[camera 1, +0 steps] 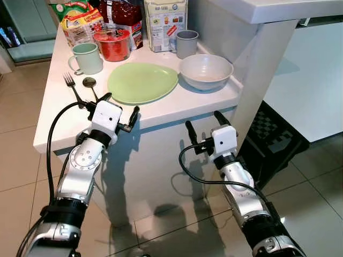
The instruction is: Setting the table
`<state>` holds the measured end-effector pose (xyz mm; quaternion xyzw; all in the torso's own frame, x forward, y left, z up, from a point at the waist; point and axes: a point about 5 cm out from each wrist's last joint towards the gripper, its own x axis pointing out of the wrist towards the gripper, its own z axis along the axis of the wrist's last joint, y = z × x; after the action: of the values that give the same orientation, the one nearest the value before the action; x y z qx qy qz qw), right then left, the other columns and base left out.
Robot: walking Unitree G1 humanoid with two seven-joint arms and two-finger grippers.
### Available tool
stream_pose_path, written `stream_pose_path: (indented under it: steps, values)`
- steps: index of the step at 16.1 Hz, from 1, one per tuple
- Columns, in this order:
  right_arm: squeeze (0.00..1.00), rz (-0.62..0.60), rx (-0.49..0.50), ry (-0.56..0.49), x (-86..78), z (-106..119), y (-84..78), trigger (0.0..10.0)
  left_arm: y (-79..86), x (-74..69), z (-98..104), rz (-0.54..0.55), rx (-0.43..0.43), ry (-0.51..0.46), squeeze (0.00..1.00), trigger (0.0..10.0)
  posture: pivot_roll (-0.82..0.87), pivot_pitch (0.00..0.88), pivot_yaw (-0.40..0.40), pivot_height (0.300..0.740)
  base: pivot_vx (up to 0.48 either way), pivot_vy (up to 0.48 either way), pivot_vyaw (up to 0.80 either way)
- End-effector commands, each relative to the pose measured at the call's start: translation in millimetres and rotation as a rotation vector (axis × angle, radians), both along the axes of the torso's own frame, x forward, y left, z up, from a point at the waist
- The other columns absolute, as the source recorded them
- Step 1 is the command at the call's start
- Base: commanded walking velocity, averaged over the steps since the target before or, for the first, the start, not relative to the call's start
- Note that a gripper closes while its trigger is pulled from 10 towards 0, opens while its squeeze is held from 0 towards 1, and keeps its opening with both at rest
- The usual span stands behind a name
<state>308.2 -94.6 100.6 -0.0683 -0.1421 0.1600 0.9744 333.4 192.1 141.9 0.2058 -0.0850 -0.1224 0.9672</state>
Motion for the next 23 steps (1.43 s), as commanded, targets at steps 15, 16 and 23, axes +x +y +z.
stream_pose_path:
  steps: [15,16,23]
  values:
    - [0.00,-0.014,0.017,0.021,-2.5,1,-4.3,10.0,6.7,24.2,29,-0.018,0.024,-0.064,0.00,10.0,0.06,0.000,0.032,0.740,0.000,0.000,0.00]
    - [0.00,-0.014,0.017,0.023,-2.6,1,-4.3,10.0,8.1,24.0,30,-0.016,0.022,-0.070,0.00,0.0,0.06,0.000,0.032,0.740,0.000,0.000,0.00]
    - [0.00,-0.012,0.016,0.030,-2.8,0,-3.3,10.0,7.3,24.8,33,-0.031,0.007,-0.086,0.00,0.0,0.06,0.000,0.034,0.740,0.000,0.000,0.00]
